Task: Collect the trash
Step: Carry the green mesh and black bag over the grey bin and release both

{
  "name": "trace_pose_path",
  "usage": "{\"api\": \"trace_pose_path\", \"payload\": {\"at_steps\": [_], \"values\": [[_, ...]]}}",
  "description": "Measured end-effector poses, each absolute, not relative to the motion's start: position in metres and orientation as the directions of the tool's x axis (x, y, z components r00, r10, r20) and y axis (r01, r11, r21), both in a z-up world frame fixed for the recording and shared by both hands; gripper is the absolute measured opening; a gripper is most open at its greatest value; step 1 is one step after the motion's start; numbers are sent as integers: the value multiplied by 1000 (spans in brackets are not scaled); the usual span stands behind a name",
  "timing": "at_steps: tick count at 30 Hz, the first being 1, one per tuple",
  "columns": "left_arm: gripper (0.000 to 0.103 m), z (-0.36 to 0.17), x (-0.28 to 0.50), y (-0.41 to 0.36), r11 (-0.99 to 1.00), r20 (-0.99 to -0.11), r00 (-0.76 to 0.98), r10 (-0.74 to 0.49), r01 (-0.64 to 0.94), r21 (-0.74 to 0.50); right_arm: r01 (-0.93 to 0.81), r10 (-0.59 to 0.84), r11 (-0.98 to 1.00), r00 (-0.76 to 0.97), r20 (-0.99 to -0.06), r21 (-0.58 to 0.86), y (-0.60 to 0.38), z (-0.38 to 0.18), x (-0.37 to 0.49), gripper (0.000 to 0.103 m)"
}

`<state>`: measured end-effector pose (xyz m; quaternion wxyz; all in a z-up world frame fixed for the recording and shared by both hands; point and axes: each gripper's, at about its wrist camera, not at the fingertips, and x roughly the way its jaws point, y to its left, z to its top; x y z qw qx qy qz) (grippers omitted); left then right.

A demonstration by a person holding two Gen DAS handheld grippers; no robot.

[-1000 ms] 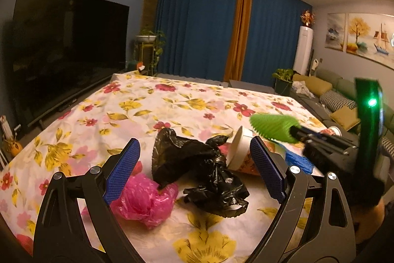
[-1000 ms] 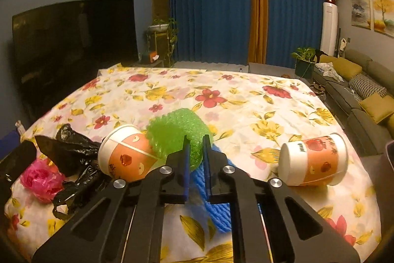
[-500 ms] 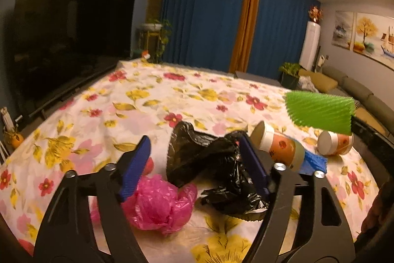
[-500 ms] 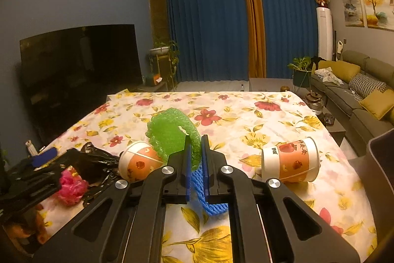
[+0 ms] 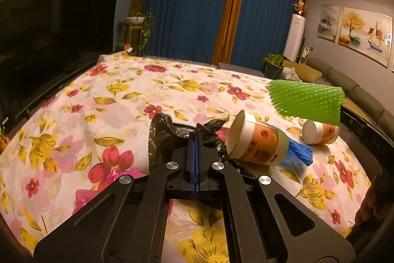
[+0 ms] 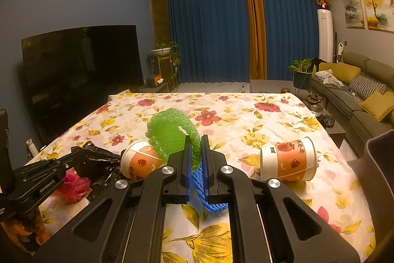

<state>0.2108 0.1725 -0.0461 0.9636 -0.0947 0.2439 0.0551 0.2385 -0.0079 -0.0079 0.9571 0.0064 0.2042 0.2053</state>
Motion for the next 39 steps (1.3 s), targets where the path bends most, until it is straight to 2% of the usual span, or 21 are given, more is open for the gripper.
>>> {"api": "trace_pose_path", "payload": {"at_steps": [10,29,39], "values": [[0,-19,186,171,968,-367,929,41,-129,-217,-386,397,917,846,-355,106,-23,0,227,8],[0,49,152,134,975,-267,964,1,-61,-216,-341,354,935,904,-240,93,-91,46,177,7],[0,67,151,85,983,-238,970,-55,12,-181,-283,299,954,930,-212,101,-136,57,157,7]]}}
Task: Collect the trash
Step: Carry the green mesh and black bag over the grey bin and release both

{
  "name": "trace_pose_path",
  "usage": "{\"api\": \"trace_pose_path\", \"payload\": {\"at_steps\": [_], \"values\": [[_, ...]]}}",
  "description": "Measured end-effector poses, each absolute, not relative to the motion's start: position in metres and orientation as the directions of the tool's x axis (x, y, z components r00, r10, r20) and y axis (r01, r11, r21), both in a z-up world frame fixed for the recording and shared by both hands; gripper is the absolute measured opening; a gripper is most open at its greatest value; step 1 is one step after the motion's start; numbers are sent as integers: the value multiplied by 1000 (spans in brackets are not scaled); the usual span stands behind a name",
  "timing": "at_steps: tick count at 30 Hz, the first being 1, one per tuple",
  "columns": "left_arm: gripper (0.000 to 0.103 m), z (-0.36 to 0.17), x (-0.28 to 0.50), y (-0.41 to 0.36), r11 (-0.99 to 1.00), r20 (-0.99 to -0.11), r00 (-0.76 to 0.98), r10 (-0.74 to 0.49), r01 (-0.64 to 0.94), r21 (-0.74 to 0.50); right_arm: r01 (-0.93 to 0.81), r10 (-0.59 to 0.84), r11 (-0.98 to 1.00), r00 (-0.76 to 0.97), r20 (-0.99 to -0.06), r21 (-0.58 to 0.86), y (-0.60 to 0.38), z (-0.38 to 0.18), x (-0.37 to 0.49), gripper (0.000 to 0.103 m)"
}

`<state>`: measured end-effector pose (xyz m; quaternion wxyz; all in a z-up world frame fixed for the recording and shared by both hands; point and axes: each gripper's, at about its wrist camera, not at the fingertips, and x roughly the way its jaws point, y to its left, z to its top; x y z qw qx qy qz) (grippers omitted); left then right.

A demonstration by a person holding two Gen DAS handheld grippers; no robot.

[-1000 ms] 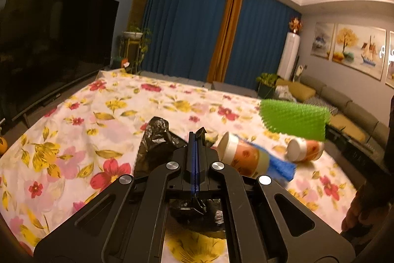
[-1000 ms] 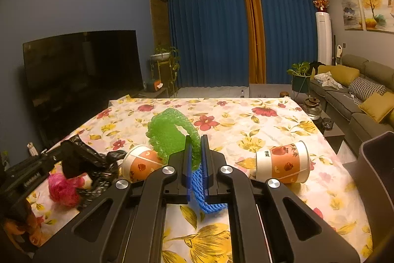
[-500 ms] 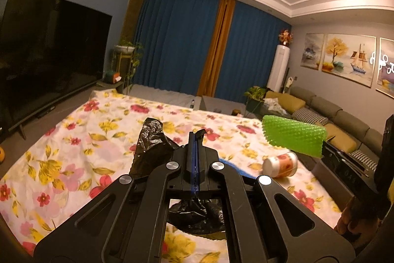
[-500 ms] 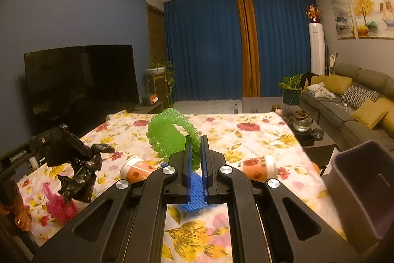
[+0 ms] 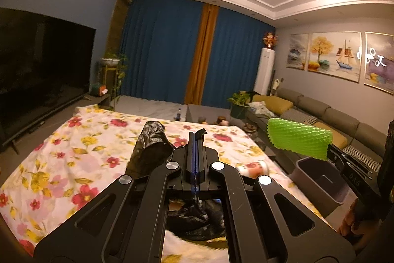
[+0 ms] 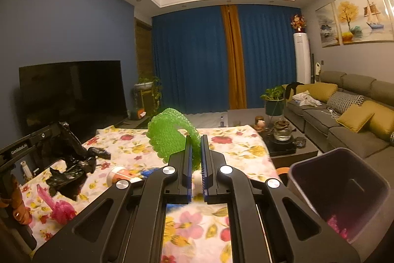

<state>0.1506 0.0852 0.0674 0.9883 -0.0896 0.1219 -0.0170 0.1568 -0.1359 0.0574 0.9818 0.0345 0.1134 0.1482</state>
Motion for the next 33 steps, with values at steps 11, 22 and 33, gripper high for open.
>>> {"api": "trace_pose_path", "payload": {"at_steps": [11,22,33], "values": [[0,77,171,5,973,-231,952,-200,166,-157,-176,193,979,963,-187,105,-193,61,144,7],[0,83,197,-109,919,-213,895,-393,373,-130,-10,33,992,984,-172,130,-276,60,134,7],[0,71,231,-198,861,-218,833,-508,488,-140,109,-84,985,981,-177,136,-330,47,128,7]]}}
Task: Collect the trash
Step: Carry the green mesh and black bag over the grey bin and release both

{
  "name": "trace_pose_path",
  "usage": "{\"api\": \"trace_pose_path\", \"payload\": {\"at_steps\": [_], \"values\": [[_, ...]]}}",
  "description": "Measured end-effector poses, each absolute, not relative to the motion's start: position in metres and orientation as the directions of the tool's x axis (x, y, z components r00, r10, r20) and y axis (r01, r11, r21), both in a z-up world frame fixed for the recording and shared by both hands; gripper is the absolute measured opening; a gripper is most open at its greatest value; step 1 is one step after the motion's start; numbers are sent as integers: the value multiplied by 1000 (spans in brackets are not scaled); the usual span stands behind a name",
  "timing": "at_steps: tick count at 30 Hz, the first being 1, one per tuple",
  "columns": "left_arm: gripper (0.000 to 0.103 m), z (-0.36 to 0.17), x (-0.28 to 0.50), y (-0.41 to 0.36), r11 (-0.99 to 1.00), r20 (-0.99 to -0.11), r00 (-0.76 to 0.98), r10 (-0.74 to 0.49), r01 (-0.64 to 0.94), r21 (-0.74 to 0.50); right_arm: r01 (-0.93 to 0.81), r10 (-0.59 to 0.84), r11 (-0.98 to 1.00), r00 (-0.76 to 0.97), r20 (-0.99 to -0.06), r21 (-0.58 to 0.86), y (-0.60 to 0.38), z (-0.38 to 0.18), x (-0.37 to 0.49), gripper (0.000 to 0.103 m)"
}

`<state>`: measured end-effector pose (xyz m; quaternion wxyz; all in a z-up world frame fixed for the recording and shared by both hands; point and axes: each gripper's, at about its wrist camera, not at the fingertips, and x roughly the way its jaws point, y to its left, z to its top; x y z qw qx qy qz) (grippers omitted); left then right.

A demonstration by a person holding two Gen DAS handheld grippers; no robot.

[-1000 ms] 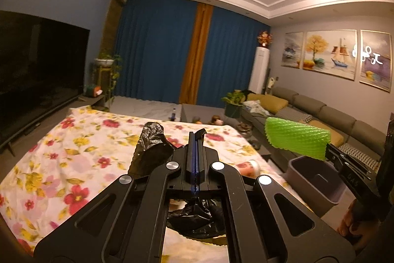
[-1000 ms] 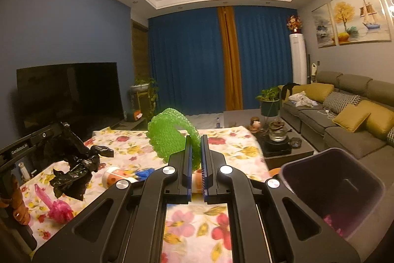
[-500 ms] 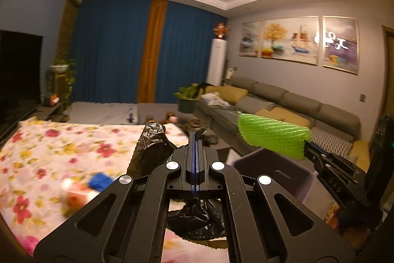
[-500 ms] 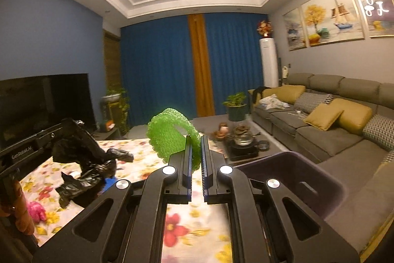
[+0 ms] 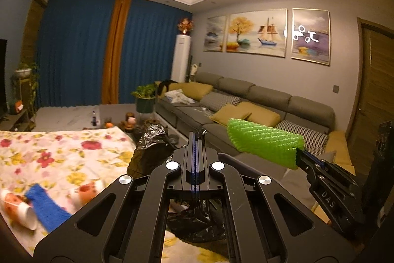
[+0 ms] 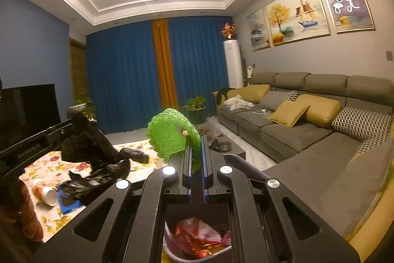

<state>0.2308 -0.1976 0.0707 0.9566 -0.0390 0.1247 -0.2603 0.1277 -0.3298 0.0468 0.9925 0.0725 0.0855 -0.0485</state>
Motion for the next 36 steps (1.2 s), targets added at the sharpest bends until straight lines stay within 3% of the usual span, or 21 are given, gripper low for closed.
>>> {"api": "trace_pose_path", "payload": {"at_steps": [12,33,34,36], "values": [[0,52,257,-245,833,-241,798,-553,536,-136,136,-107,978,978,-179,157,-350,39,137,7],[0,31,283,-262,825,-308,768,-562,548,-138,134,-90,974,969,-229,182,-356,35,159,7],[1,30,285,-262,826,-314,767,-559,546,-138,137,-92,974,968,-232,183,-356,35,159,9],[14,30,288,-259,831,-323,769,-552,536,-145,139,-94,973,968,-233,184,-358,35,160,19]]}}
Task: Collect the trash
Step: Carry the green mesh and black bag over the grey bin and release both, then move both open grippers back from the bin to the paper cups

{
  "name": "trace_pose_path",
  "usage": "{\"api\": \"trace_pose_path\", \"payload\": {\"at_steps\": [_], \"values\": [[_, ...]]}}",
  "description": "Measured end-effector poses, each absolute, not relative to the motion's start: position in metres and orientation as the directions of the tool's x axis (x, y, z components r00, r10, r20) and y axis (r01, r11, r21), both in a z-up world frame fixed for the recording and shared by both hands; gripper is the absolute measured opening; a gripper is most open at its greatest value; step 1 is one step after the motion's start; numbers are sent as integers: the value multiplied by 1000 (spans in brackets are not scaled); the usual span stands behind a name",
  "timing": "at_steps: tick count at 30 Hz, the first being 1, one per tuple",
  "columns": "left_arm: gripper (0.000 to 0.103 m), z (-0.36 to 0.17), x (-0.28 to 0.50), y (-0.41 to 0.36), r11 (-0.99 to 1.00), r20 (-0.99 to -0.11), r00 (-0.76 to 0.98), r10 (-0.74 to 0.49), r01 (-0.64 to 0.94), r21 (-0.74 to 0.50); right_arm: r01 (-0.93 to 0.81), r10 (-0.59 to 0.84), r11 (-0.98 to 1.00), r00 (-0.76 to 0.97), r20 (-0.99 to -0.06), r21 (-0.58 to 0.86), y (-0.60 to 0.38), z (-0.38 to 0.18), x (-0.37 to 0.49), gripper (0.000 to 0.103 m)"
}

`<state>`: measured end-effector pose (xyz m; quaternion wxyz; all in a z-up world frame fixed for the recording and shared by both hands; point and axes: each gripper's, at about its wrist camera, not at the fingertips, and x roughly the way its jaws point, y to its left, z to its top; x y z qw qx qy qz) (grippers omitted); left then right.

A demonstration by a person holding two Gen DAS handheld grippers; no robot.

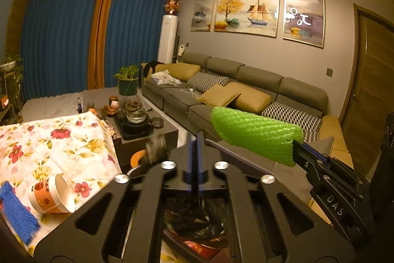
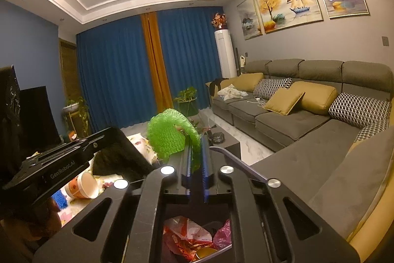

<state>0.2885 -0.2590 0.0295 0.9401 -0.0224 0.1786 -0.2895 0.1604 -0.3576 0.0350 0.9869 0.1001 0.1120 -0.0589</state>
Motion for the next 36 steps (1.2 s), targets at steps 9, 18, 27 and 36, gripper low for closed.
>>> {"api": "trace_pose_path", "payload": {"at_steps": [9,18,27,36], "values": [[72,29,279,-231,868,-291,818,-497,468,-167,162,-114,967,965,-236,196,-359,33,156,47],[88,31,253,-199,920,-283,875,-392,371,-128,157,-108,966,967,-230,206,-350,32,146,72],[91,32,223,-146,957,-268,919,-288,268,-110,124,-78,973,971,-228,197,-327,33,139,79],[91,21,206,-70,988,-293,946,-139,112,-107,43,-2,985,970,-241,164,-278,35,142,81]]}}
